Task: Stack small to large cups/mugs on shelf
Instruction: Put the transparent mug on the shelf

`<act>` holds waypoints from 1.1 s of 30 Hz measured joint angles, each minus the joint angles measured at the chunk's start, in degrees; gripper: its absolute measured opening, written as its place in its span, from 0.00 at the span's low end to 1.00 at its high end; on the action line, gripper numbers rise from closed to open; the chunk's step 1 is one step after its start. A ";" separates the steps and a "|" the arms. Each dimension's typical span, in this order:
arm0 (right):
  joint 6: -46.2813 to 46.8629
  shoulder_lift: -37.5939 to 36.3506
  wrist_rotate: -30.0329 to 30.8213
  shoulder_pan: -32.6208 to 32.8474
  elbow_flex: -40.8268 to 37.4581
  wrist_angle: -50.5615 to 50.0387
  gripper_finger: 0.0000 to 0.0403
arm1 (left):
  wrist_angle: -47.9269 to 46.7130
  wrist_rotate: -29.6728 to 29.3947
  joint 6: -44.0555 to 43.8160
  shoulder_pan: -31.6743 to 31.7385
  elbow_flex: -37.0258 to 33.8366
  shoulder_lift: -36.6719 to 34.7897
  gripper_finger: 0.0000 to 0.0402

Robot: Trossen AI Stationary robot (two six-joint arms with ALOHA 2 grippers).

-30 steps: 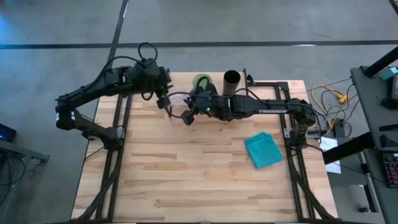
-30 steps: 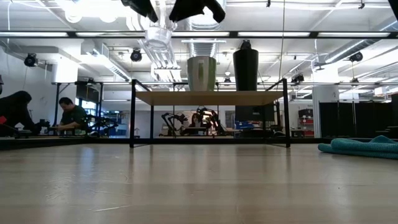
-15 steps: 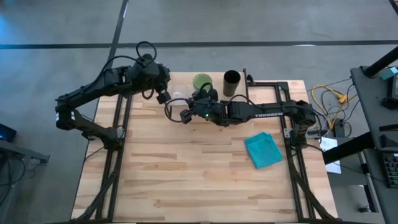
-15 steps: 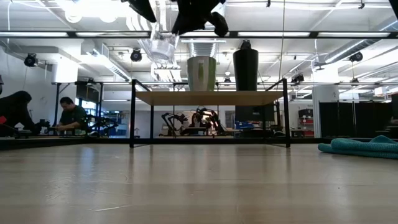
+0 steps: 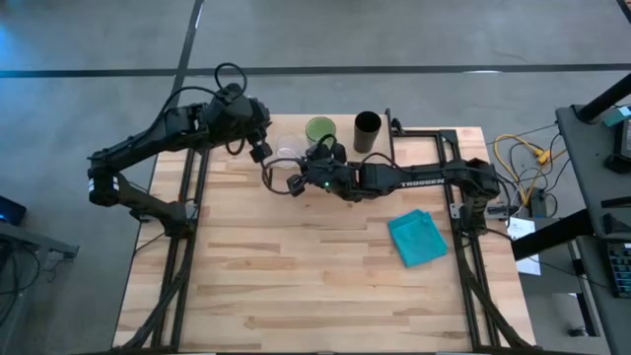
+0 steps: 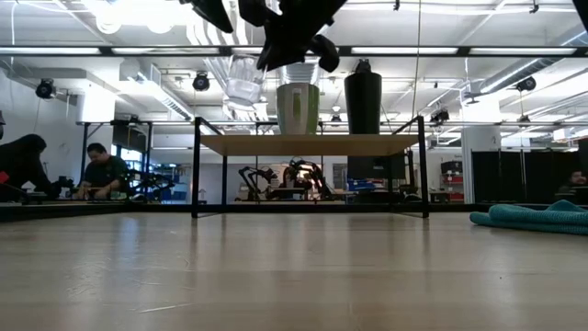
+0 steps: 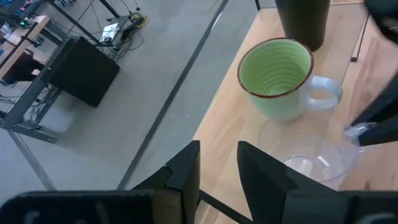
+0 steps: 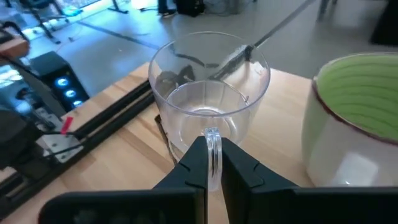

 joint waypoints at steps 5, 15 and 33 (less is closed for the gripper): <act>-2.87 0.00 -5.92 -2.15 0.00 4.47 0.03 | 0.02 0.16 0.00 0.00 0.00 0.00 0.23; -3.47 2.65 -6.44 -2.61 -0.46 9.78 0.03 | 0.09 0.24 -0.05 0.00 -0.02 0.00 0.23; -15.36 20.39 -5.87 -2.61 32.55 -10.91 0.03 | -0.48 -0.18 -1.64 0.83 -0.04 -3.80 0.23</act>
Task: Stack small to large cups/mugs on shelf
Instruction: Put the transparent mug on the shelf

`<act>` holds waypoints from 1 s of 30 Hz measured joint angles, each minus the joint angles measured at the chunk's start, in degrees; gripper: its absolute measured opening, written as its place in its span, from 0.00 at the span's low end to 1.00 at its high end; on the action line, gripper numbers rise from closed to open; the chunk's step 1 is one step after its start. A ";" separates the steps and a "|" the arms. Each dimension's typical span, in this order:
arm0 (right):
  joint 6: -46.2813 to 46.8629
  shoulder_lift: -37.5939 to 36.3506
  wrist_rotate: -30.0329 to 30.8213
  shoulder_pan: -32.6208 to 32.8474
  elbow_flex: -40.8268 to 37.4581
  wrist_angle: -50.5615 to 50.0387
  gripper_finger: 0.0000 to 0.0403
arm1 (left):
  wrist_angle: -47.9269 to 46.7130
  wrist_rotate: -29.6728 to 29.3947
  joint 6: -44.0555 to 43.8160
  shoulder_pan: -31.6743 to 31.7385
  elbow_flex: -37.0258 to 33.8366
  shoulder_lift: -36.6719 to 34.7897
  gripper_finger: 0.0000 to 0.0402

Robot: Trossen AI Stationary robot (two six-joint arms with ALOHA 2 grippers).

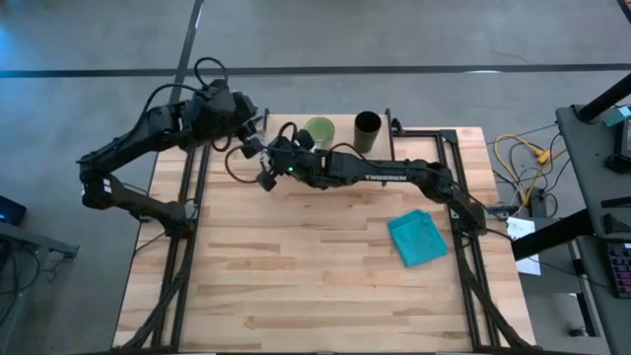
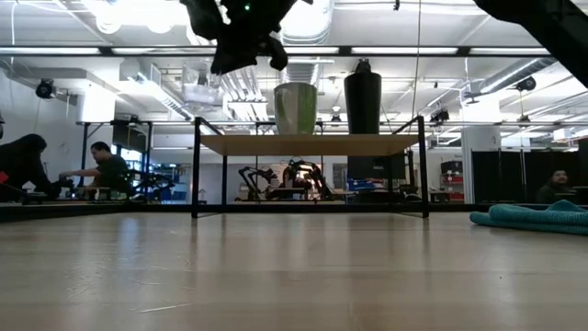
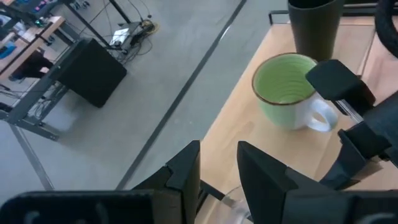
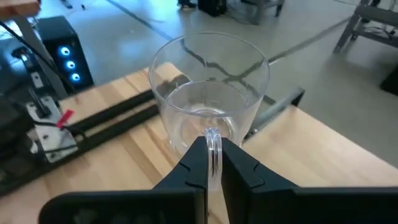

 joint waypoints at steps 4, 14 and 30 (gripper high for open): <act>0.50 -0.29 1.52 0.25 0.54 -2.71 0.03 | -0.11 0.10 -0.01 -0.09 -0.02 -0.22 0.23; 4.37 -1.27 4.89 0.29 0.43 -8.51 0.03 | -0.22 0.10 0.02 -0.07 -0.11 0.39 0.23; 8.03 -1.27 7.23 -2.10 -0.31 -14.85 0.03 | -0.05 0.10 -0.01 -0.07 -0.11 0.32 0.23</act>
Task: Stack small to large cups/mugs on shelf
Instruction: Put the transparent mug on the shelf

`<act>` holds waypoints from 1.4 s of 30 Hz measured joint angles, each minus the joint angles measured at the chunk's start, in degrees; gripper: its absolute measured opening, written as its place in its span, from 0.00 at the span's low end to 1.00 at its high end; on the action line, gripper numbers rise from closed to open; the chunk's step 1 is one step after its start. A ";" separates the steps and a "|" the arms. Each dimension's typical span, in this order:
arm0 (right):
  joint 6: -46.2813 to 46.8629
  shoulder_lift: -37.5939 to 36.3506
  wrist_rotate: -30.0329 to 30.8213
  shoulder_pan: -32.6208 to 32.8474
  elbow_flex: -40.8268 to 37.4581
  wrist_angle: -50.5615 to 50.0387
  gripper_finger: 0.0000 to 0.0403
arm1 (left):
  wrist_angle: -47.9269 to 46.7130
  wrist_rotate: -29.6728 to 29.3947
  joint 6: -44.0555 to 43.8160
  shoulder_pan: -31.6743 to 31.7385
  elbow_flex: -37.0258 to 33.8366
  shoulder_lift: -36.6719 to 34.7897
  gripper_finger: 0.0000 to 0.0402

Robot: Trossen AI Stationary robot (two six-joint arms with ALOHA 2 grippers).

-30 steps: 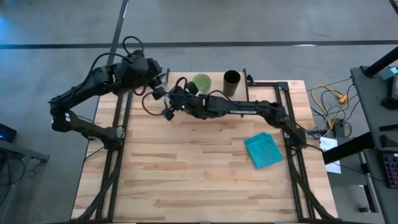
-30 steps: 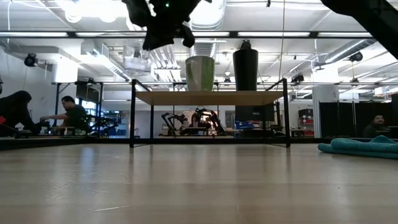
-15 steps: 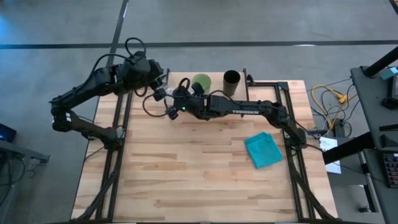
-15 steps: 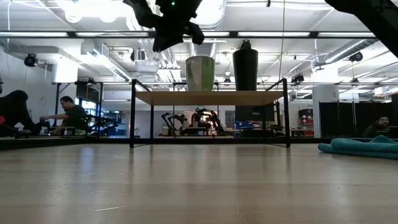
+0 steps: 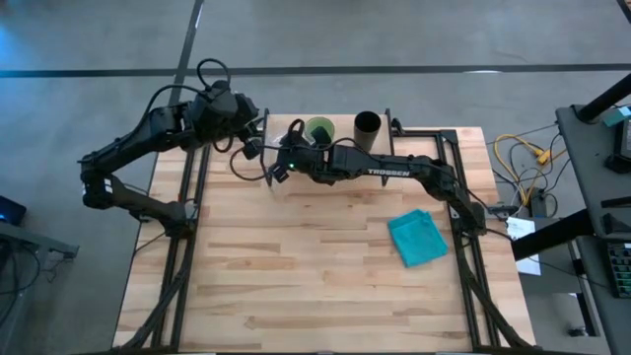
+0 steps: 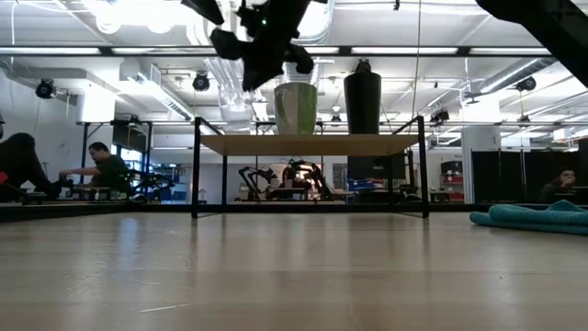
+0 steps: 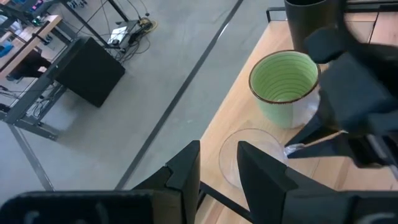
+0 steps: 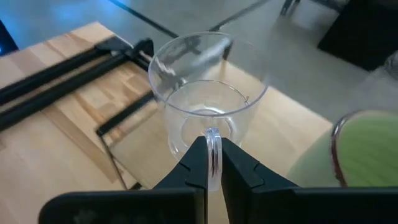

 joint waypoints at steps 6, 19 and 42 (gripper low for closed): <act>1.56 0.00 -2.22 -0.92 -1.64 -0.70 0.03 | 0.02 0.00 0.02 0.00 0.01 -0.18 0.23; 1.58 -0.07 -2.78 -1.73 -2.73 0.16 0.03 | 1.45 0.00 0.02 0.00 0.26 -1.40 0.23; 1.08 -0.07 -7.05 -2.38 -2.84 0.91 0.18 | 1.46 0.02 0.00 0.00 0.26 -2.91 0.23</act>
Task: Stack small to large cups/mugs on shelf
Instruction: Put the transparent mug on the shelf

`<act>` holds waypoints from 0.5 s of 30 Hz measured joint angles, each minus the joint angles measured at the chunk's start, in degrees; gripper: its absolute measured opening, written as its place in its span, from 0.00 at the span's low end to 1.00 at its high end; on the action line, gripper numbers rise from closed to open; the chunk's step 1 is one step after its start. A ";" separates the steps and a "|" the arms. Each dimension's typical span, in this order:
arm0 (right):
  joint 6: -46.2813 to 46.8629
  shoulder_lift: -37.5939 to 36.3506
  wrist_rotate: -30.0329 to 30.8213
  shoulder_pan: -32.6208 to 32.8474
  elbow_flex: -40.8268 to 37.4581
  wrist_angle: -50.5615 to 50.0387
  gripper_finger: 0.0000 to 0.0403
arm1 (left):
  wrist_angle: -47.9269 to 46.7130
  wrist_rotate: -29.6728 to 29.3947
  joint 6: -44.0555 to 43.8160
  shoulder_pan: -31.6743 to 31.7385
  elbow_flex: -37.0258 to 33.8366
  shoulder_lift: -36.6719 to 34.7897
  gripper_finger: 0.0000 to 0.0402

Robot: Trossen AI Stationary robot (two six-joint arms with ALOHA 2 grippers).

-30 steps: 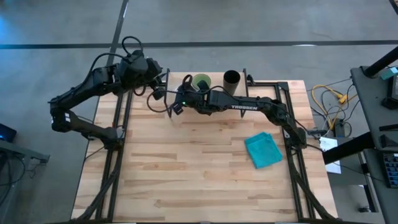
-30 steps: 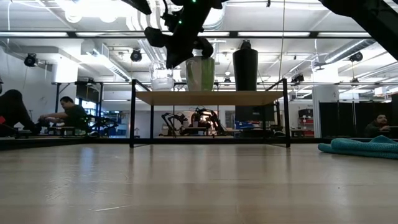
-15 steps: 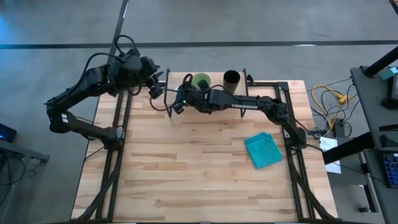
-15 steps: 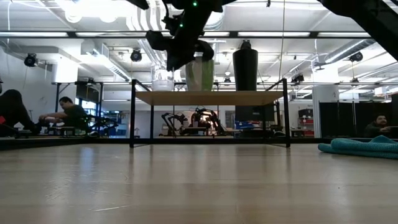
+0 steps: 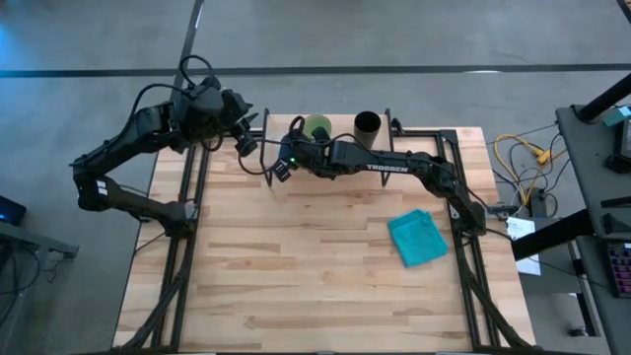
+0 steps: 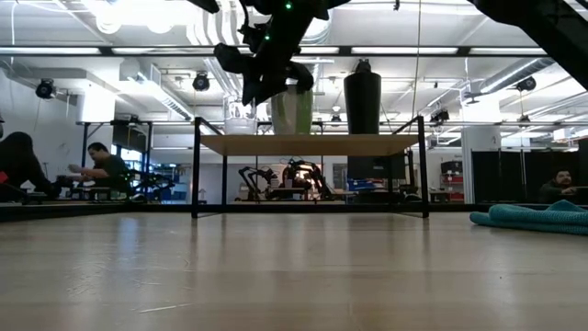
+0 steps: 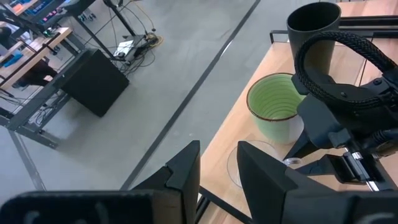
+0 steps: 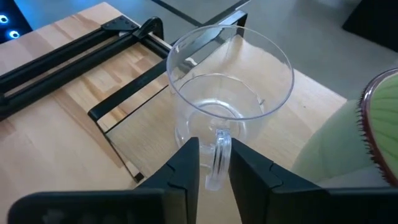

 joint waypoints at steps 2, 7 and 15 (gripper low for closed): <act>-0.01 0.00 -0.68 0.00 0.00 0.11 0.19 | 0.00 0.00 0.02 0.00 0.00 0.00 0.23; 0.00 0.00 -0.90 0.12 0.00 0.11 0.22 | 0.00 0.00 0.02 0.00 0.00 0.00 0.23; 0.02 -0.01 -1.16 0.91 0.00 0.09 0.25 | -0.02 0.02 0.02 -0.02 0.00 0.00 0.23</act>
